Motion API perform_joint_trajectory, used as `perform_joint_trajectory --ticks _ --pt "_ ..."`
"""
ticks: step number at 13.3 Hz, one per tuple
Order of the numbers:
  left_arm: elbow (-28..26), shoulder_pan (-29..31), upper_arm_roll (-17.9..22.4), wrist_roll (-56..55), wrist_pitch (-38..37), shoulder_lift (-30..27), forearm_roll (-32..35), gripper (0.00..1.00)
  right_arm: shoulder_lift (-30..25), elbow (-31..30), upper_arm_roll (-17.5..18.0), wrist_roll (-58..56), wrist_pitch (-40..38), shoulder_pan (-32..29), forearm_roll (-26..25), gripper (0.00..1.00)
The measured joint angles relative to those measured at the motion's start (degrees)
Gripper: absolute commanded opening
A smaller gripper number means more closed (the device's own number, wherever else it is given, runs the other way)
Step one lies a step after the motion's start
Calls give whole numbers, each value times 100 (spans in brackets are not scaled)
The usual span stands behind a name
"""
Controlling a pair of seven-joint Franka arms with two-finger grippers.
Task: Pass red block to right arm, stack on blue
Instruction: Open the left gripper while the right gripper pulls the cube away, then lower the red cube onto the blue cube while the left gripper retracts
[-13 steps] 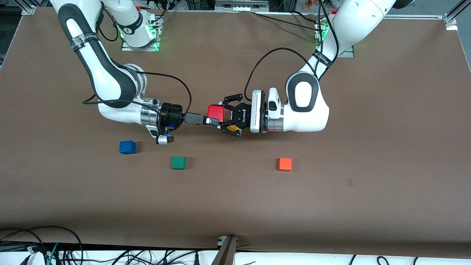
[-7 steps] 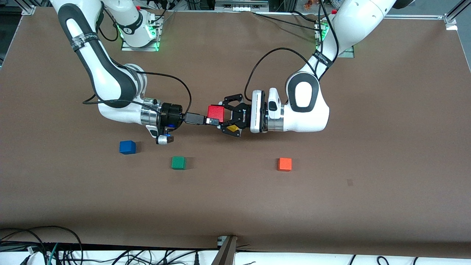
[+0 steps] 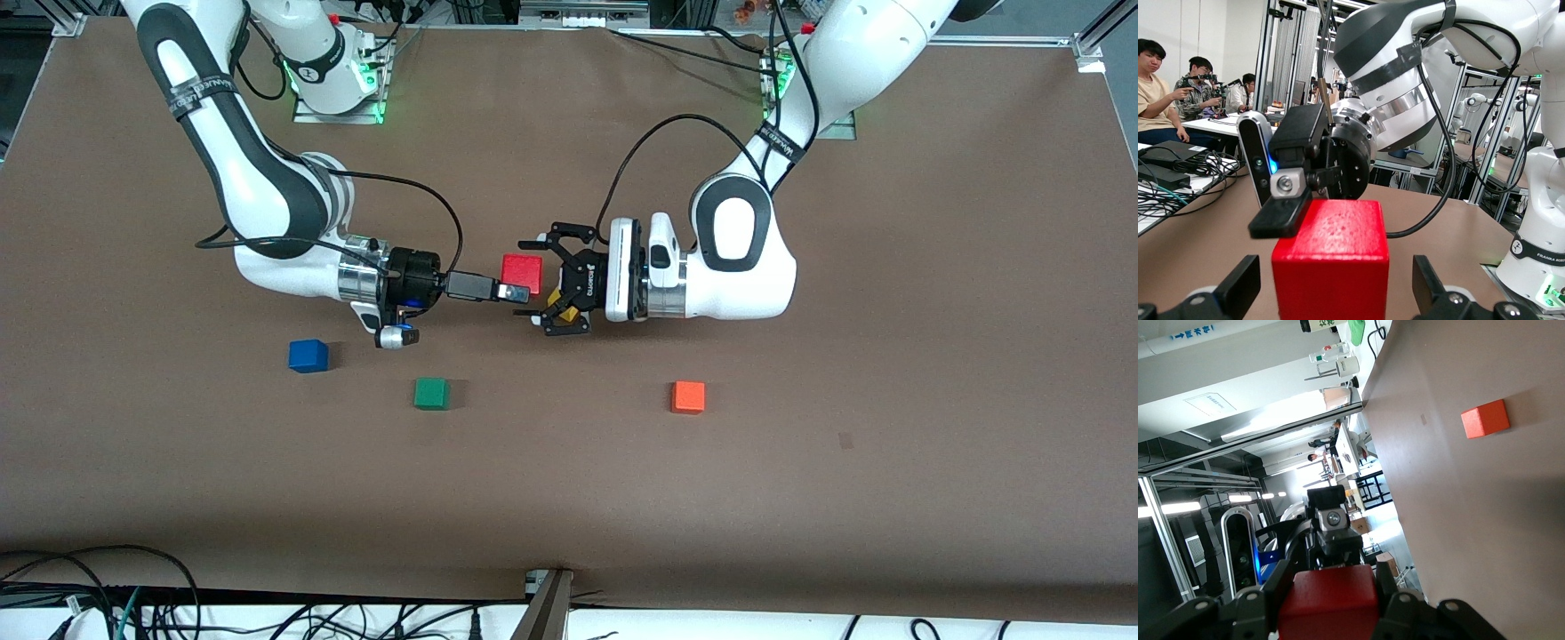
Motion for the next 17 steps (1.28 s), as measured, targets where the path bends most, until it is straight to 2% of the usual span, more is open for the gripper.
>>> perform_joint_trajectory --ticks 3,7,10,14,17 --pt "0 178 37 -2 -86 -3 486 100 -2 17 -51 -1 -1 -46 -104 0" --pt "-53 541 109 -167 -117 2 1170 100 -8 55 -101 107 -188 -370 -890 0" --pt "-123 840 127 -1210 -440 16 2227 100 -115 108 -374 270 -223 -445 -2010 0" --pt "-83 1110 153 -2677 -991 -9 3387 100 -198 106 -832 507 -366 -454 -3814 0" --pt "46 1205 155 -3979 -1196 -187 4546 100 -248 108 -1129 915 -464 -461 -5262 0"
